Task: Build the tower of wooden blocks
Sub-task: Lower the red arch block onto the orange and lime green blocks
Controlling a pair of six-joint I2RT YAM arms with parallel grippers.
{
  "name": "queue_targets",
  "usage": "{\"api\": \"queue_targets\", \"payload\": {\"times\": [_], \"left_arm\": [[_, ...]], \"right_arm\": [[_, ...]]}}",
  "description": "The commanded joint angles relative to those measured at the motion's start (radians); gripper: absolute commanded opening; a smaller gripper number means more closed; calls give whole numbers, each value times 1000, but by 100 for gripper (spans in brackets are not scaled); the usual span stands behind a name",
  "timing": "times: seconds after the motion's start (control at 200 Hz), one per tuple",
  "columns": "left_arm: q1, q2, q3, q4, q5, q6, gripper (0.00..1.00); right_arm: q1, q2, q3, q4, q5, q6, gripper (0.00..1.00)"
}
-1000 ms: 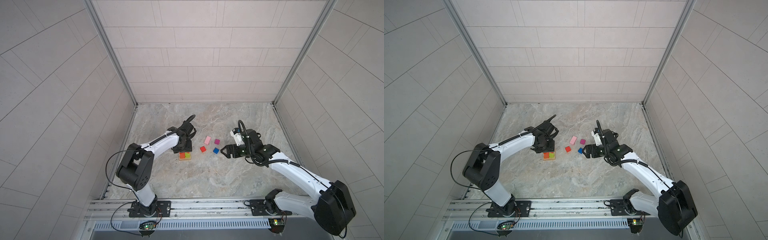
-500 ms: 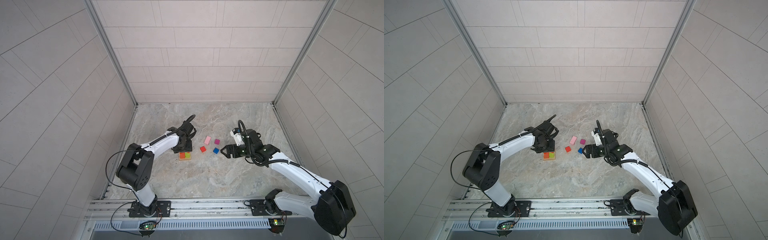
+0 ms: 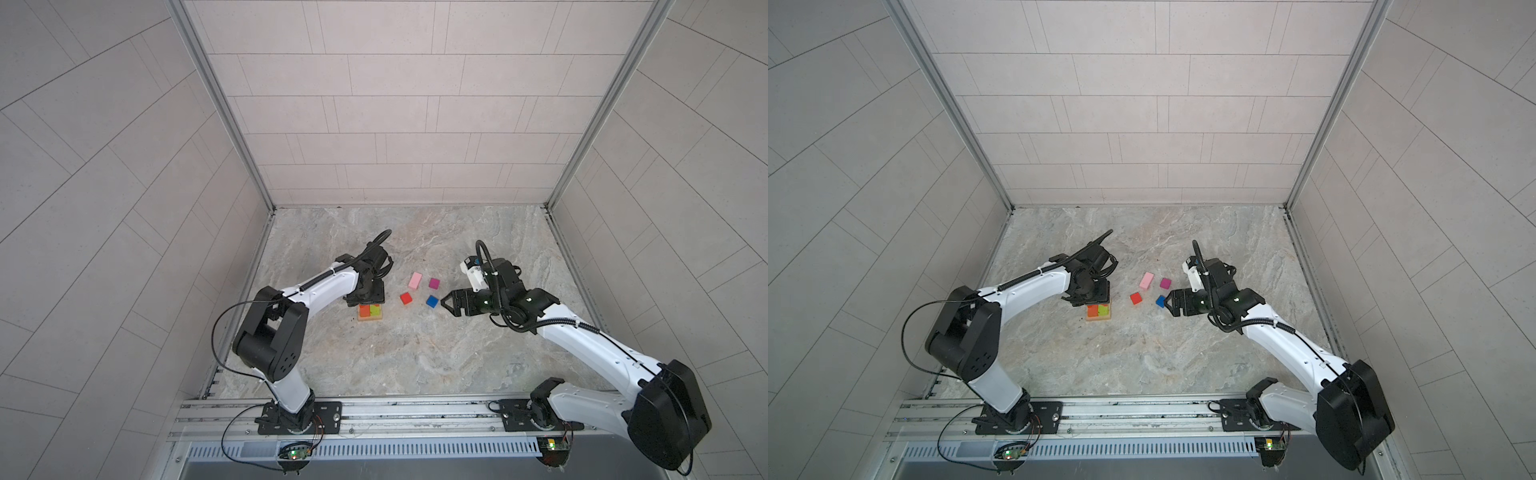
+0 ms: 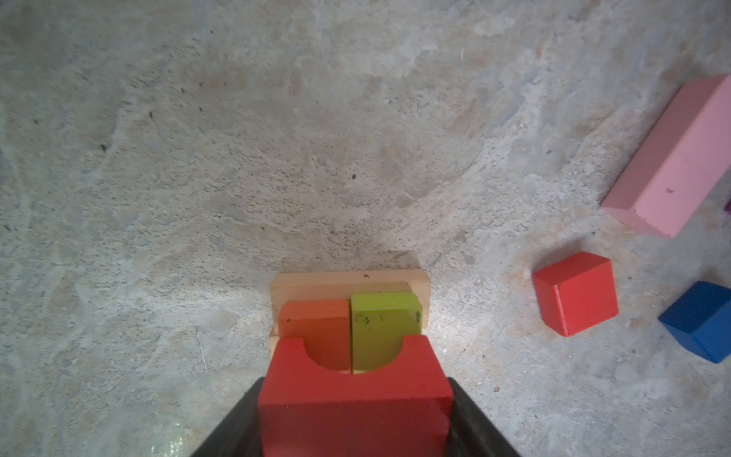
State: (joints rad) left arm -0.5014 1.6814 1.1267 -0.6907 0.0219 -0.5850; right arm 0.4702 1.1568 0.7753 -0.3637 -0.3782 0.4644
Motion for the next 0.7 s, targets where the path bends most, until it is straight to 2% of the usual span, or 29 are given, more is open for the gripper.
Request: {"api": "queue_targets", "payload": {"times": [0.0,0.235,0.696], "left_arm": [[0,3,-2,-30,-4,7,69],[0,4,7,-40,-1,9,78],[-5,-1,9,-44,52,-12,79]], "right_arm": [[1,1,11,2,-2,2,95],[1,6,14,3,-5,2,95],[1,12,16,6,-7,3,95]]}}
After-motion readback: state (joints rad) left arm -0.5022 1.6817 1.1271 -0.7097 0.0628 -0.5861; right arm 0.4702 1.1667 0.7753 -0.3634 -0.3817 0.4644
